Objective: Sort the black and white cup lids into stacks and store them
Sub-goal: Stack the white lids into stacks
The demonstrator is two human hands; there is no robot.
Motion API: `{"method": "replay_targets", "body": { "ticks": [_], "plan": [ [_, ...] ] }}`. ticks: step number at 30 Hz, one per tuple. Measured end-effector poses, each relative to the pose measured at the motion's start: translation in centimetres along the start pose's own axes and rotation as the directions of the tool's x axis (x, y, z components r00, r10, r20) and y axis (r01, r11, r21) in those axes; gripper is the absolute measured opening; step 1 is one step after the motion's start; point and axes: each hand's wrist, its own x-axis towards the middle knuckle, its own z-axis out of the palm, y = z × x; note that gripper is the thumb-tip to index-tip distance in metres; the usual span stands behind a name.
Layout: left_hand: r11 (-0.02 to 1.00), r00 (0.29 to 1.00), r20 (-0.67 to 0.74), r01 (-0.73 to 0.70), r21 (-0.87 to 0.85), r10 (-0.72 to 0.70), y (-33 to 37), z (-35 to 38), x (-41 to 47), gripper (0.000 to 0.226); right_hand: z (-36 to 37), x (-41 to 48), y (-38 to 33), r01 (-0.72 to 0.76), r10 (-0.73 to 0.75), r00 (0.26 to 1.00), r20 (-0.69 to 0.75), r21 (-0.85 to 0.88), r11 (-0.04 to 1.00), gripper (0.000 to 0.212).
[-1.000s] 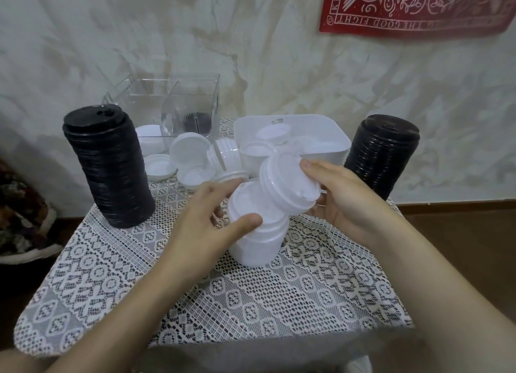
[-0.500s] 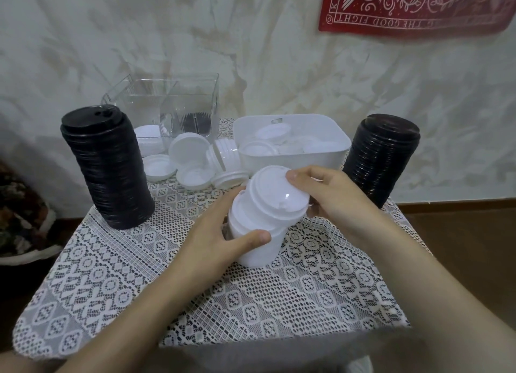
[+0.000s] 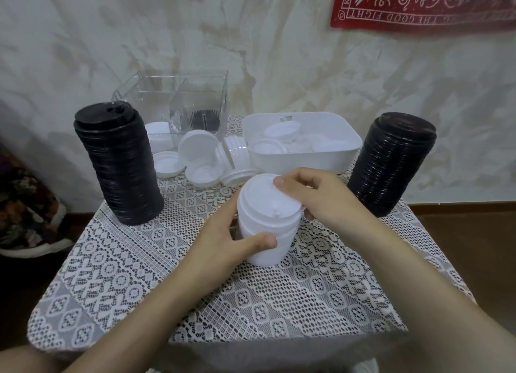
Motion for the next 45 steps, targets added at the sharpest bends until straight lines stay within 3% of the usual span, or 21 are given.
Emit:
{"method": "replay_targets", "body": {
  "ticks": [4, 6, 14, 20, 23, 27, 33, 36, 40, 45],
  "plan": [
    [0.999, 1.0, 0.012, 0.025, -0.025, -0.024, -0.4, -0.4, -0.1, 0.118, 0.1, 0.1, 0.2, -0.011, 0.011, 1.0, 0.027, -0.004, 1.0, 0.021],
    [0.999, 0.999, 0.01, 0.031, -0.035, -0.03, -0.4, -0.5, -0.3, 0.123, 0.1, 0.0, 0.3, -0.006, 0.006, 0.999, 0.035, -0.018, 1.0, 0.02],
    [0.996, 0.998, -0.053, -0.039, 0.081, 0.043, 0.0, -0.2, -0.3, 0.103, 0.3, -0.5, 0.2, 0.028, -0.027, 0.999, 0.024, -0.046, 0.999, 0.017],
    [0.995, 0.998, -0.028, -0.048, 0.084, 0.05, -0.6, -0.6, -0.2, 0.089, -0.1, -0.9, 0.2, 0.029, -0.022, 0.986, 0.166, -0.04, 0.999, 0.019],
    [0.995, 0.999, -0.025, -0.038, 0.096, 0.04, -0.6, -0.7, -0.2, 0.093, -0.3, -1.2, 0.5, 0.02, -0.012, 0.98, 0.196, -0.042, 0.999, 0.022],
    [0.997, 1.0, -0.001, -0.014, 0.071, 0.015, -0.2, -0.9, 0.0, 0.098, -0.3, -1.1, 0.9, 0.025, -0.016, 0.986, 0.164, -0.057, 0.998, 0.023],
    [0.993, 0.999, -0.043, -0.016, 0.114, 0.022, -0.1, -0.8, 0.0, 0.087, -0.2, -0.7, 0.7, 0.06, -0.05, 0.983, 0.174, -0.053, 0.997, 0.022],
    [0.993, 0.999, -0.042, -0.003, 0.117, 0.008, -0.1, -1.0, 0.2, 0.086, -0.3, 0.9, 0.4, 0.05, -0.041, 0.994, 0.106, -0.088, 0.995, 0.021],
    [0.992, 0.999, -0.046, 0.009, 0.122, -0.003, 0.2, -0.9, 0.3, 0.085, -0.9, 5.3, -0.6, 0.116, -0.134, 0.99, -0.043, -0.289, 0.95, 0.01],
    [0.992, 0.998, -0.039, 0.047, 0.117, -0.043, 0.2, -1.1, 0.5, 0.081, -1.6, 10.6, -2.4, 0.128, -0.244, 0.968, -0.065, -0.705, 0.697, 0.026]
  ]
}}
